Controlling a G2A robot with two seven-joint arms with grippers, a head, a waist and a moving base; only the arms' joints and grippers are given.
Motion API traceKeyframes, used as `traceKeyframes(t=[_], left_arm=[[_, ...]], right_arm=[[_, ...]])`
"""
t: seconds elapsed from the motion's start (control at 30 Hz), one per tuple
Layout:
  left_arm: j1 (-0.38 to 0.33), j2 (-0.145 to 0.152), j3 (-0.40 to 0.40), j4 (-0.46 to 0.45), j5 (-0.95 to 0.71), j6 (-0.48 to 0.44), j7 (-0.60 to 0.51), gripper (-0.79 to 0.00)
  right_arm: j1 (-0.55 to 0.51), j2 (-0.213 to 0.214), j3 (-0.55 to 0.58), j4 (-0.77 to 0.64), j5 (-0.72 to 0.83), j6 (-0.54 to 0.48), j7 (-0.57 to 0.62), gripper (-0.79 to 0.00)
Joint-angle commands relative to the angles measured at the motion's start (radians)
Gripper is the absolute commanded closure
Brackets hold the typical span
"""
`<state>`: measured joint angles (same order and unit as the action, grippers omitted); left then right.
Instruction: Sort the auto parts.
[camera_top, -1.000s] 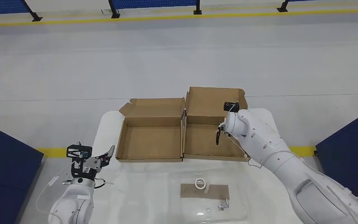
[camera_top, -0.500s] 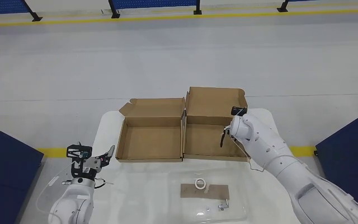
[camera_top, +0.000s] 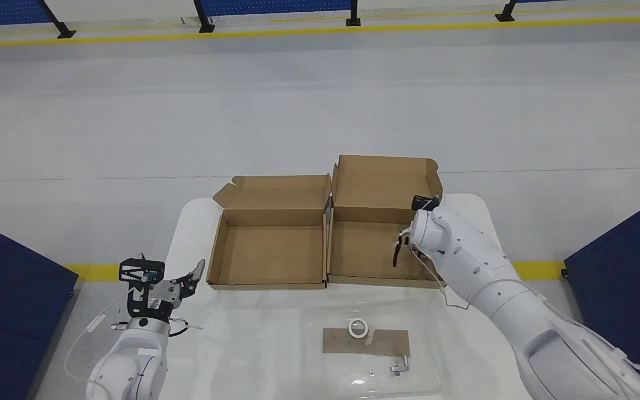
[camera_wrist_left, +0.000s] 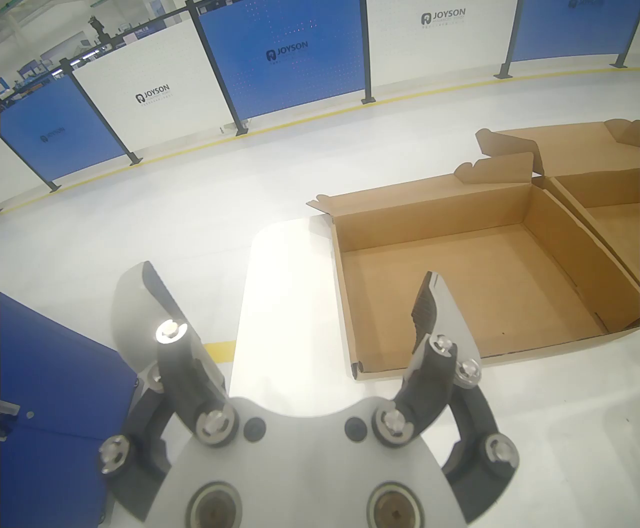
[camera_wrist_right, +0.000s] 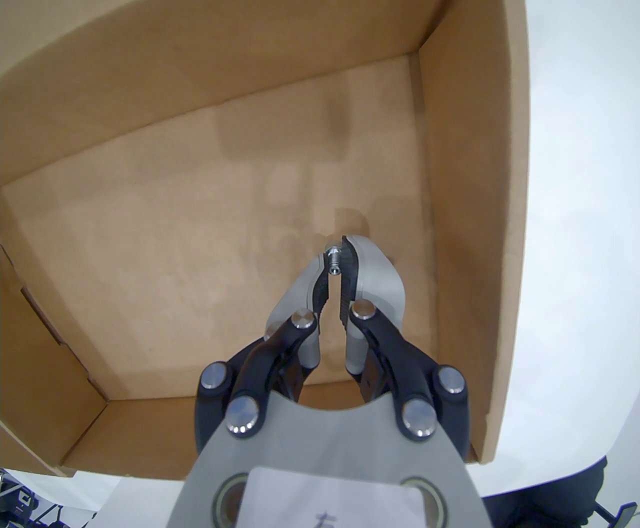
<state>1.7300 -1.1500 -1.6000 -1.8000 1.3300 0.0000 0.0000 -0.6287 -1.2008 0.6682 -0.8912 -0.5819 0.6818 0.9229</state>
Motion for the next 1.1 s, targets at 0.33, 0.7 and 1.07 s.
traceKeyframes(t=[0.33, 0.7, 1.07], left_arm=[[0.000, 0.000, 0.000, 0.000, 0.000, 0.000, 0.000, -0.785], [0.000, 0.000, 0.000, 0.000, 0.000, 0.000, 0.000, -0.785], [0.000, 0.000, 0.000, 0.000, 0.000, 0.000, 0.000, -0.785]], right_arm=[[0.004, -0.016, 0.003, 0.015, -0.032, -0.010, 0.010, -0.363], [-0.012, 0.000, 0.066, -0.073, -0.052, -0.024, 0.024, -0.785], [-0.025, 0.016, 0.095, -0.144, -0.084, -0.028, 0.041, -0.785]])
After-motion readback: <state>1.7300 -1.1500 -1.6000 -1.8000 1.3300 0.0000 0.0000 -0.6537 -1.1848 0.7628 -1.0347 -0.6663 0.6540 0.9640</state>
